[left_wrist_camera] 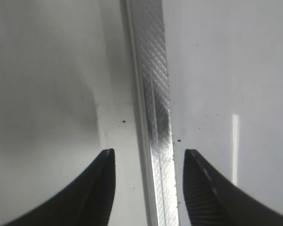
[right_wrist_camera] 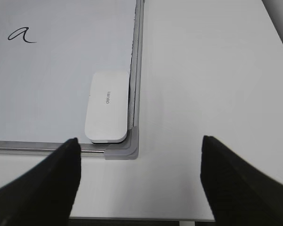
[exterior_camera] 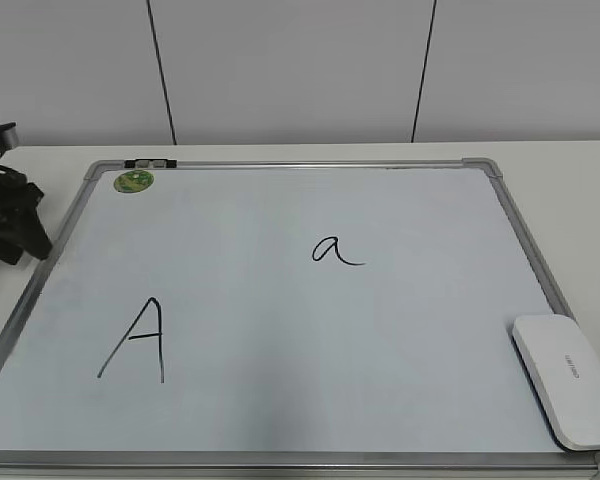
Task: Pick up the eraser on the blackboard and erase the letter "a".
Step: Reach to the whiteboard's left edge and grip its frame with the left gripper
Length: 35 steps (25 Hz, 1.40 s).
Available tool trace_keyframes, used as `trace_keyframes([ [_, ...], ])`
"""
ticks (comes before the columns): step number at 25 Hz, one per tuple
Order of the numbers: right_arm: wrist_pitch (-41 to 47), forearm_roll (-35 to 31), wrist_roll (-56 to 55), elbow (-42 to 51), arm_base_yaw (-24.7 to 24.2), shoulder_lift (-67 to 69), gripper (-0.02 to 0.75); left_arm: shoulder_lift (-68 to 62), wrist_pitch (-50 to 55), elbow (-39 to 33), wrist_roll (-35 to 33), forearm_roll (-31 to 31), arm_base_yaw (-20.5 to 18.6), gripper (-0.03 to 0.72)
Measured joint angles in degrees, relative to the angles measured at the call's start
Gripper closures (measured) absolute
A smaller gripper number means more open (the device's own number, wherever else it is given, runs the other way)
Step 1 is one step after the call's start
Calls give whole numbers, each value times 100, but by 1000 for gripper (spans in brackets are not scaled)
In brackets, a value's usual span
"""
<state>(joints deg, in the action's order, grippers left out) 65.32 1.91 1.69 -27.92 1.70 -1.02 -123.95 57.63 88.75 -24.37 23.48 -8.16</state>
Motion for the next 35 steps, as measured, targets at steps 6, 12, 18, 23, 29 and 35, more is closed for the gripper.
trace_keyframes([
  [6,0,0,0,0,0,0,151,0,-51,0,0,146,-22,367],
  [12,0,0,0,0,0,0,151,-143,-61,0,-2,262,-22,391],
  [18,0,0,0,0,0,0,151,-340,-23,7,-2,311,-22,395],
  [23,0,0,0,0,0,0,151,-340,3,21,-2,327,-45,450],
  [29,0,0,0,0,0,0,151,-340,20,21,-2,349,-68,466],
  [35,0,0,0,0,0,0,151,-354,43,21,-2,370,-68,488],
])
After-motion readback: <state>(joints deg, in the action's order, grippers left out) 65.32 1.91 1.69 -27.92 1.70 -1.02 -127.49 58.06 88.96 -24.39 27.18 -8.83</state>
